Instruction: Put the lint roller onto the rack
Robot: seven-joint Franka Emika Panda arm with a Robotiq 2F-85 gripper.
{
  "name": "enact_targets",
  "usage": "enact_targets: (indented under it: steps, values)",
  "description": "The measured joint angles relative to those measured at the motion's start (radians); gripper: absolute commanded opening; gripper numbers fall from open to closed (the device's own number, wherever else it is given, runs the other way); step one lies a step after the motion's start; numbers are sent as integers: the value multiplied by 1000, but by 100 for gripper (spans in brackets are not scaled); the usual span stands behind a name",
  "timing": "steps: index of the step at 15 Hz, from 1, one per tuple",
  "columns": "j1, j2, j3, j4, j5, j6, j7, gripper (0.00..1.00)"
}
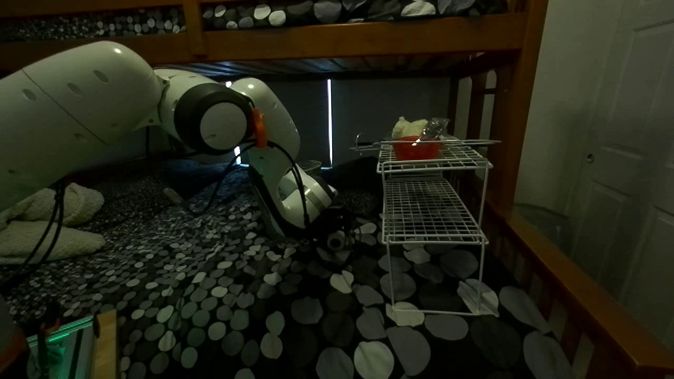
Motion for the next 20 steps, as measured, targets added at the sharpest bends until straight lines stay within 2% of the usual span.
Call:
enact_targets:
  steps: [3,4,6,9,10,15,17,20]
  values:
    - [-7,39,3,65,26,0,-11,98]
    - [-16,54,16,73,64,2,-41,74]
    - [-39,88,58,79,144,3,-120,73]
    - [-71,133,112,93,231,3,-211,49]
    - [-82,140,123,99,247,3,-228,45]
    - [-121,105,159,83,263,7,-226,43]
    - [-159,41,185,21,264,31,-188,43]
    - [-208,-106,190,-102,255,81,-47,43]
